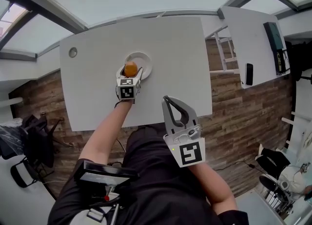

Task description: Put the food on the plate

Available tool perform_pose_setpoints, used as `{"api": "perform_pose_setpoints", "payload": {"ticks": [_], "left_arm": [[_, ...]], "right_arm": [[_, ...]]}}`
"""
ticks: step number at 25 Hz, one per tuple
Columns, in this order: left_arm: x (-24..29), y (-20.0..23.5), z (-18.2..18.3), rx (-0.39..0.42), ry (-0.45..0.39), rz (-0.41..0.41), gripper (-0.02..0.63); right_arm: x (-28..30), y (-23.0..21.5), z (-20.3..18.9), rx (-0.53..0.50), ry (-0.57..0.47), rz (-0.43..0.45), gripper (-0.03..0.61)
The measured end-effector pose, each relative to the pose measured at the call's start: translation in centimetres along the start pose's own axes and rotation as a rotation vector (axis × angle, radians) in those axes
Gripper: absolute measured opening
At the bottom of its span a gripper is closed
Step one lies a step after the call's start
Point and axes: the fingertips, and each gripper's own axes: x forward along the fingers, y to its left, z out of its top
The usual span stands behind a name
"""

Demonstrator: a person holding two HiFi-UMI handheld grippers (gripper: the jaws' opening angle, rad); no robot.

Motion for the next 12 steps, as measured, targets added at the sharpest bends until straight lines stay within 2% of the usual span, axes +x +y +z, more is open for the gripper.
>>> {"api": "perform_pose_setpoints", "payload": {"ticks": [4,12], "left_arm": [[1.0,-0.3,-0.4,0.012,0.027,-0.017,0.344],[1.9,-0.7,-0.5,0.025,0.045,-0.06,0.344]], "right_arm": [[0.3,-0.5,-0.3,0.006,0.002,-0.013,0.006],[0.4,0.4,-0.6,0.02,0.001,0.018,0.006]]}}
